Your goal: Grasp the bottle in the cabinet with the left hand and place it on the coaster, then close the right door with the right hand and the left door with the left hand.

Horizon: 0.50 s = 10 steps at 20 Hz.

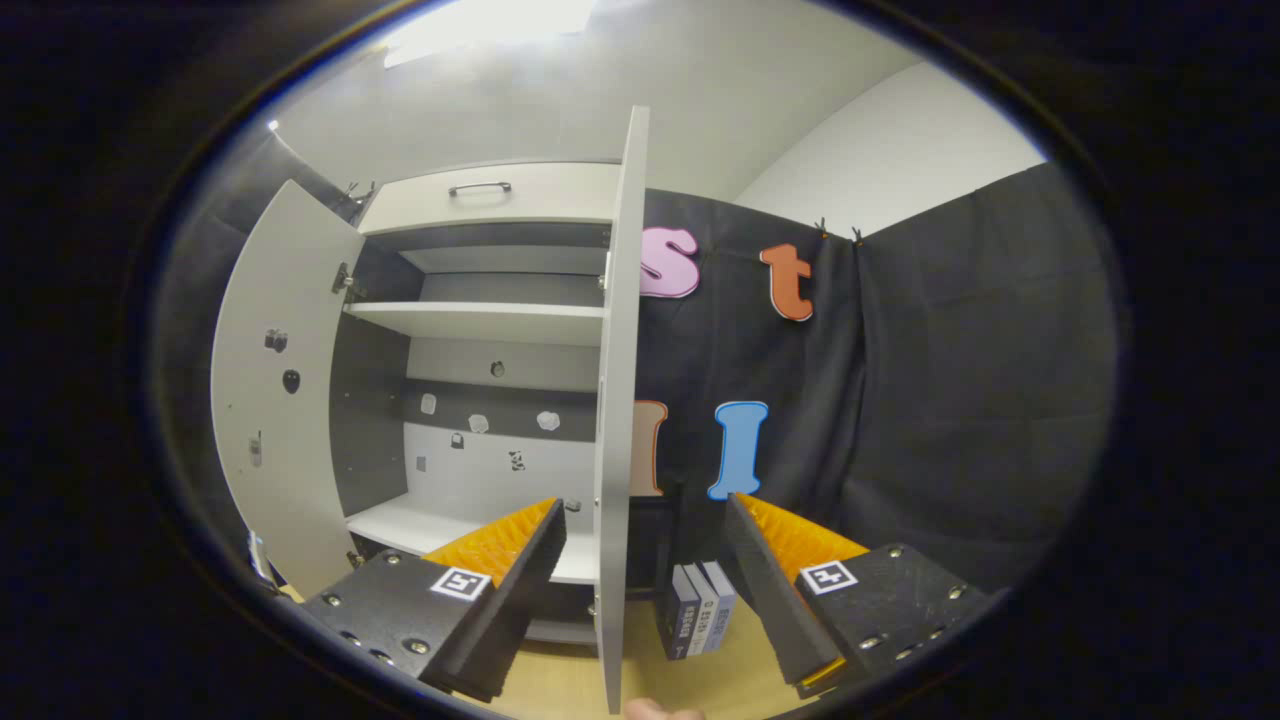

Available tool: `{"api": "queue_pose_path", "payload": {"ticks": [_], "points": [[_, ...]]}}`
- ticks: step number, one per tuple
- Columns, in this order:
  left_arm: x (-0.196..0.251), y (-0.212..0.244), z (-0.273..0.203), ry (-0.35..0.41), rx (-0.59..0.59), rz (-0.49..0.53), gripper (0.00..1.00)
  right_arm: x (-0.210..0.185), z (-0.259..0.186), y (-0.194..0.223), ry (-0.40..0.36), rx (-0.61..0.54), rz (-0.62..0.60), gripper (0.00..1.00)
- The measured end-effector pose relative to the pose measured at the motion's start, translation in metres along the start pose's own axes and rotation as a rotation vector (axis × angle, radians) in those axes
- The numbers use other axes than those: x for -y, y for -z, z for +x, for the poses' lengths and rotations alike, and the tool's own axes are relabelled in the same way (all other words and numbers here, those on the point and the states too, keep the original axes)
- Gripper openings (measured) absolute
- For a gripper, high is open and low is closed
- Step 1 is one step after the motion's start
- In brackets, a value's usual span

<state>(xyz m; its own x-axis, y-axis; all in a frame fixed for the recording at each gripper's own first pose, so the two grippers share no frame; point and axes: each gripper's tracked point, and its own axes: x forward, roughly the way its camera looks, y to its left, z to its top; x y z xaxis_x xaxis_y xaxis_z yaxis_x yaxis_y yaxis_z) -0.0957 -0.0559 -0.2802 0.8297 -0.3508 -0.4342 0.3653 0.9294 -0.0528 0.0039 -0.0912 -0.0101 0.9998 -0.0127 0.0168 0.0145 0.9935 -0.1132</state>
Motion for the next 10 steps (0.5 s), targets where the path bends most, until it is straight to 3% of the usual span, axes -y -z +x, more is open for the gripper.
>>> {"api": "queue_pose_path", "payload": {"ticks": [7,10], "points": [[0.009,-0.112,-0.014,-0.061,0.209,0.030,0.83,0.020,-0.004,-0.006,0.035,0.023,0.008,0.97],[0.002,-0.147,-0.023,-0.136,0.260,0.063,0.94,0.028,-0.001,-0.004,0.063,0.022,0.016,0.96]]}}
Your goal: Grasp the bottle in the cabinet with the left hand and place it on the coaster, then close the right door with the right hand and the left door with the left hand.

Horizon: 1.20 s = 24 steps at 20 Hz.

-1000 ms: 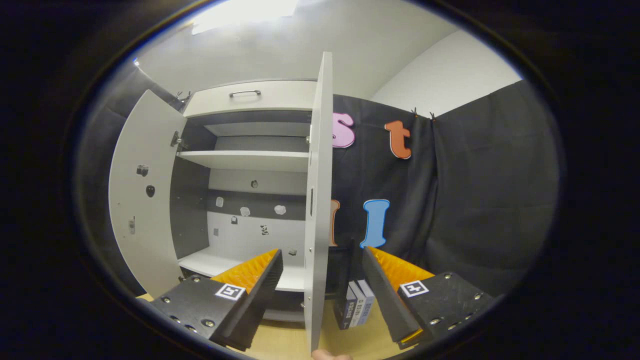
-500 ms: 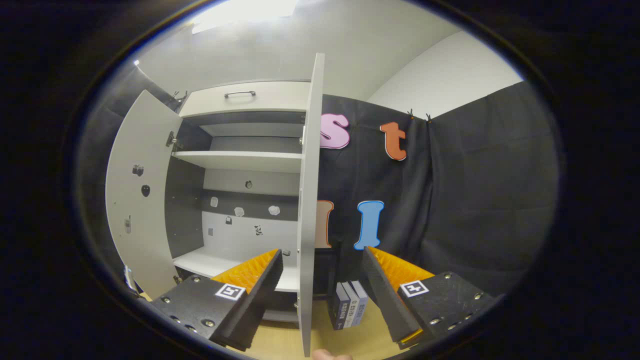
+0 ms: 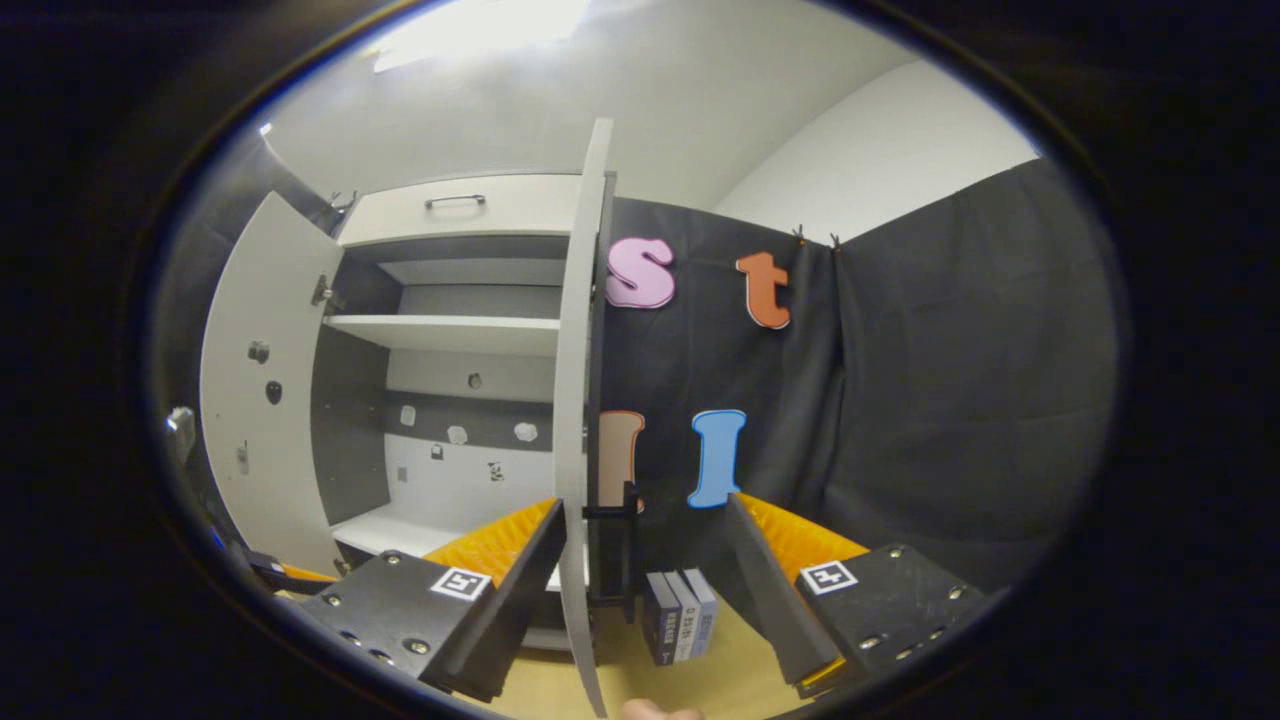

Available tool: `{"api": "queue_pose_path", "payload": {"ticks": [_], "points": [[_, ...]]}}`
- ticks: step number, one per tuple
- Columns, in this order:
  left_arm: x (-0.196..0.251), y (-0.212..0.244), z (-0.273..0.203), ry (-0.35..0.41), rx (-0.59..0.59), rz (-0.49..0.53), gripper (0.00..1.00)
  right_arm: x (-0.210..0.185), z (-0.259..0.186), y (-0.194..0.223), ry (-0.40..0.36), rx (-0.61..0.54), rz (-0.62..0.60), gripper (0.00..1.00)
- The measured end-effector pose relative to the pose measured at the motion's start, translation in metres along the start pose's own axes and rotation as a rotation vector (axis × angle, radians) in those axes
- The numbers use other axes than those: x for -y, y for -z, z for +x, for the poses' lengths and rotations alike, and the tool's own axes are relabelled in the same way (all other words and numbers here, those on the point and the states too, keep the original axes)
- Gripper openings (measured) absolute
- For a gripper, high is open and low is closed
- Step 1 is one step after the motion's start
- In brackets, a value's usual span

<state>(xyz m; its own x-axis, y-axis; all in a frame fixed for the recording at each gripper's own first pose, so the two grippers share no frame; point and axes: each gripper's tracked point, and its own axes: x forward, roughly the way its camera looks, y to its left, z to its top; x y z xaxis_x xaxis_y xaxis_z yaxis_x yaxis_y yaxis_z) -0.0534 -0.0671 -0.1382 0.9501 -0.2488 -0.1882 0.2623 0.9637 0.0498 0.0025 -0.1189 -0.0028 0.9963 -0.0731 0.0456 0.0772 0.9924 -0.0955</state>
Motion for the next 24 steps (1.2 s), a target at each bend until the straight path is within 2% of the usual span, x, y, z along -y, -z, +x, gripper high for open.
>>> {"api": "queue_pose_path", "payload": {"ticks": [6,7,8,9,11,12,14,15,17,20,21,22,23,24], "points": [[-0.022,-0.031,-0.010,-0.085,0.074,-0.041,0.95,0.004,0.002,0.003,0.029,0.004,-0.038,0.96],[-0.028,-0.034,-0.011,-0.100,0.082,-0.045,0.95,0.004,0.003,0.002,0.030,0.013,-0.048,0.94],[-0.033,-0.036,-0.013,-0.114,0.088,-0.049,0.95,0.008,0.002,0.000,0.048,0.021,-0.064,0.96],[-0.039,-0.036,-0.014,-0.128,0.092,-0.053,0.95,0.014,0.004,0.000,0.060,0.028,-0.077,0.93],[-0.051,-0.032,-0.016,-0.157,0.084,-0.057,0.95,0.014,0.008,0.003,0.059,0.016,-0.075,0.93],[-0.058,-0.029,-0.017,-0.176,0.078,-0.058,0.95,0.011,0.009,0.006,0.047,0.001,-0.067,0.96],[-0.068,-0.023,-0.020,-0.205,0.062,-0.064,0.95,0.009,0.012,0.011,0.039,-0.012,-0.058,0.96],[-0.073,-0.021,-0.021,-0.218,0.056,-0.070,0.95,0.008,0.011,0.009,0.037,-0.013,-0.055,0.93],[-0.078,-0.015,-0.021,-0.229,0.041,-0.086,0.95,0.006,0.011,0.011,0.032,-0.027,-0.031,0.95],[-0.079,-0.013,-0.017,-0.237,0.034,-0.119,0.95,0.004,0.011,0.013,0.031,-0.037,-0.008,0.92],[-0.078,-0.016,-0.016,-0.232,0.043,-0.135,0.95,0.004,0.010,0.013,0.034,-0.037,-0.004,0.95],[-0.076,-0.018,-0.015,-0.226,0.052,-0.152,0.95,0.004,0.010,0.013,0.038,-0.038,-0.002,0.92],[-0.075,-0.021,-0.014,-0.223,0.059,-0.165,0.95,0.004,0.010,0.013,0.040,-0.039,0.002,0.95],[-0.074,-0.022,-0.012,-0.220,0.065,-0.173,0.95,0.002,0.010,0.013,0.038,-0.041,0.005,0.92]]}}
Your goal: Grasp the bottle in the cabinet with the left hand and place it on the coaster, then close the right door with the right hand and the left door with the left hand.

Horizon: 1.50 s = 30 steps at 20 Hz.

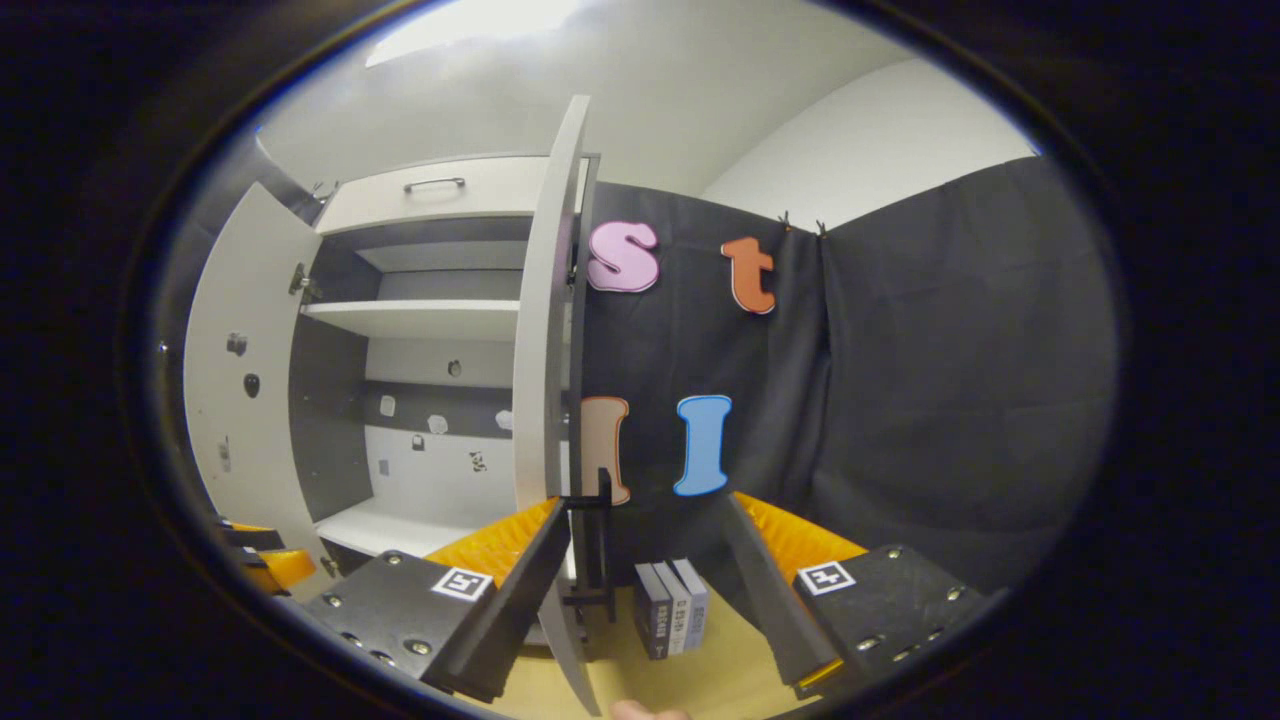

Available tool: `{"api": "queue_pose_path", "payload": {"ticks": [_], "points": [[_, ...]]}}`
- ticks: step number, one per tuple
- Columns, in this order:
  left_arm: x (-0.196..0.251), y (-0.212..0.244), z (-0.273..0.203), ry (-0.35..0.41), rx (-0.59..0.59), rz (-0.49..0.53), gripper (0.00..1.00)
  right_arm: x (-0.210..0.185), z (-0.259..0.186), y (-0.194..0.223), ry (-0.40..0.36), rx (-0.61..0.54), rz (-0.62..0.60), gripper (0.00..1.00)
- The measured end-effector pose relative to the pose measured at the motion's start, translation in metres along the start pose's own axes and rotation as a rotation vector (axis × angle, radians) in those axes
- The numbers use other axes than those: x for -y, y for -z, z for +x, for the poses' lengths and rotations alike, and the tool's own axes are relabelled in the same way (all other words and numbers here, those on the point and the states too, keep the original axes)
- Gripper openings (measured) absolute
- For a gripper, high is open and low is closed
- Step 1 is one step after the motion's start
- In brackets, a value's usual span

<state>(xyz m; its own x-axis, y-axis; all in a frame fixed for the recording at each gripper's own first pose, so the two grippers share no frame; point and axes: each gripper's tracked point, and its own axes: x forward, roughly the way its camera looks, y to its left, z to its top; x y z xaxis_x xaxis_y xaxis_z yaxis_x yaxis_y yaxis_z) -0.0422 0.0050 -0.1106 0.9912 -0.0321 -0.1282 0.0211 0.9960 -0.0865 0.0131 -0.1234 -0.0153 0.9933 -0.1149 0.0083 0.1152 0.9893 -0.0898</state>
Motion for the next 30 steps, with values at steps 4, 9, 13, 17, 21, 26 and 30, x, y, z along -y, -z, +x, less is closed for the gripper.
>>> {"api": "queue_pose_path", "payload": {"ticks": [4,9,13,17,21,26,30], "points": [[0.003,-0.001,0.000,0.008,0.007,-0.001,0.95,-0.005,-0.001,0.000,-0.011,-0.001,0.004,0.95],[0.000,0.001,-0.001,-0.005,0.000,0.001,0.96,-0.012,-0.003,0.001,-0.034,-0.003,0.012,0.92],[0.000,0.002,-0.003,-0.017,-0.001,-0.002,0.96,-0.019,-0.003,0.001,-0.051,-0.006,0.019,0.92],[0.002,0.003,-0.008,-0.024,0.002,0.001,0.96,-0.026,-0.004,0.002,-0.068,-0.008,0.024,0.95],[0.001,0.005,-0.012,-0.041,-0.002,0.007,0.96,-0.032,-0.003,0.002,-0.084,-0.008,0.027,0.92],[-0.005,0.006,-0.018,-0.066,0.000,0.003,0.96,-0.041,-0.004,0.003,-0.105,-0.009,0.031,0.95],[-0.009,0.009,-0.020,-0.083,-0.005,-0.002,0.96,-0.046,-0.004,0.003,-0.118,-0.011,0.032,0.95]]}}
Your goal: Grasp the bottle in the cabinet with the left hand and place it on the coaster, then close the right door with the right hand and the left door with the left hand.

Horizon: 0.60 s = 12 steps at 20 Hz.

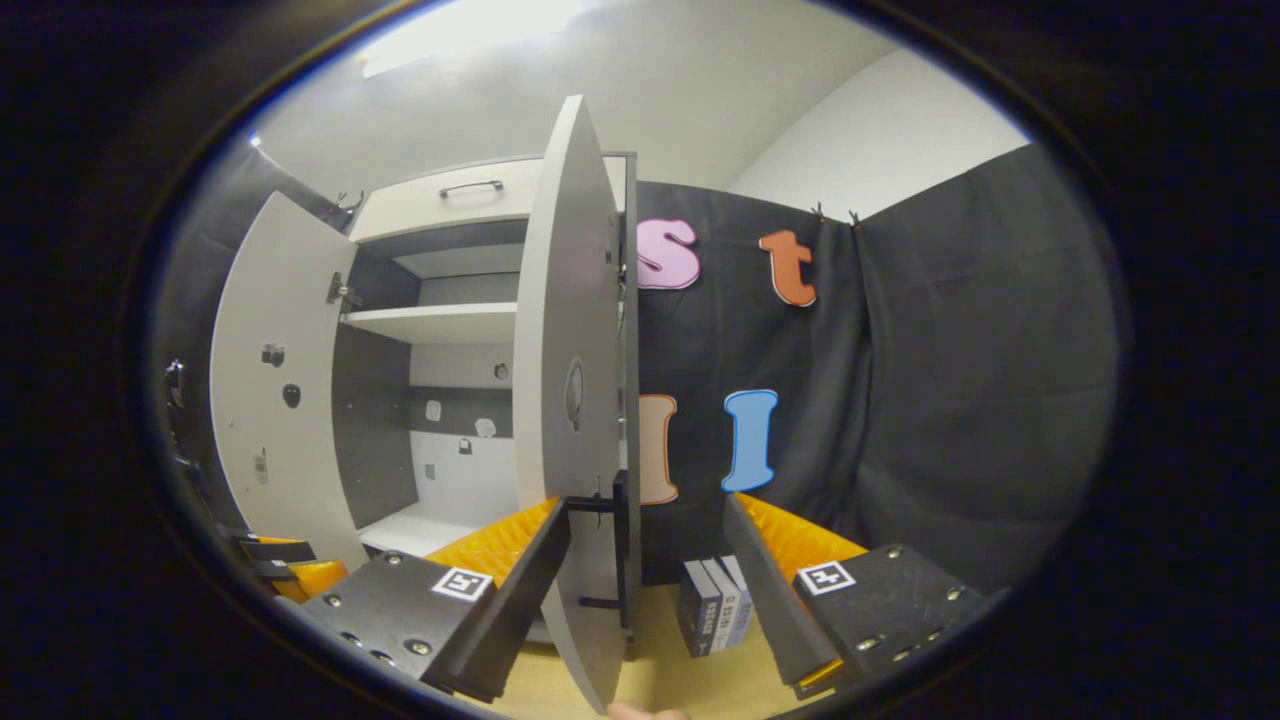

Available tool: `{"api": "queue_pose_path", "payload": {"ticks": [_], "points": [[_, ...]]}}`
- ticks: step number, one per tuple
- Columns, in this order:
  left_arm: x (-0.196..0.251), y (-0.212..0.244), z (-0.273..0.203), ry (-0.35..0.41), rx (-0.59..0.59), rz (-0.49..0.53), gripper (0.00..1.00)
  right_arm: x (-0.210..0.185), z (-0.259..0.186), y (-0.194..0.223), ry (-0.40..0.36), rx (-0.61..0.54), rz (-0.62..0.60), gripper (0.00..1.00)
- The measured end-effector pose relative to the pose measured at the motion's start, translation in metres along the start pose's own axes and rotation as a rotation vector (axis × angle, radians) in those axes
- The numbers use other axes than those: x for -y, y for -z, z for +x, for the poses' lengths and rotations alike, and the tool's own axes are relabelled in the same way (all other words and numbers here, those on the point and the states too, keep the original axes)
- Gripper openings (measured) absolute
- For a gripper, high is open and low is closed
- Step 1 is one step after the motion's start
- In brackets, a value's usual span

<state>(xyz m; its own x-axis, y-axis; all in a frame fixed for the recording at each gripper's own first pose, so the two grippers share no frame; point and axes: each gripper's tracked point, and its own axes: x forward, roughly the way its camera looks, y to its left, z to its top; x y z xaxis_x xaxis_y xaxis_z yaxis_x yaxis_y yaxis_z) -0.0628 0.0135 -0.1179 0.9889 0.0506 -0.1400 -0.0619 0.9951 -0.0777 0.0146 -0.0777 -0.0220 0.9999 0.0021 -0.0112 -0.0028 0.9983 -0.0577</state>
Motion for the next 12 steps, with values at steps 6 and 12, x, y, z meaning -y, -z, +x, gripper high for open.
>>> {"api": "queue_pose_path", "payload": {"ticks": [6,12], "points": [[-0.0003,0.0025,-0.0006,-0.009,-0.003,0.002,0.96,-0.0040,-0.0001,0.0006,-0.010,-0.001,0.002,0.95],[-0.0005,0.0063,-0.0005,-0.015,-0.011,-0.003,0.97,-0.0092,0.0015,0.0003,-0.022,-0.002,0.003,0.95]]}}
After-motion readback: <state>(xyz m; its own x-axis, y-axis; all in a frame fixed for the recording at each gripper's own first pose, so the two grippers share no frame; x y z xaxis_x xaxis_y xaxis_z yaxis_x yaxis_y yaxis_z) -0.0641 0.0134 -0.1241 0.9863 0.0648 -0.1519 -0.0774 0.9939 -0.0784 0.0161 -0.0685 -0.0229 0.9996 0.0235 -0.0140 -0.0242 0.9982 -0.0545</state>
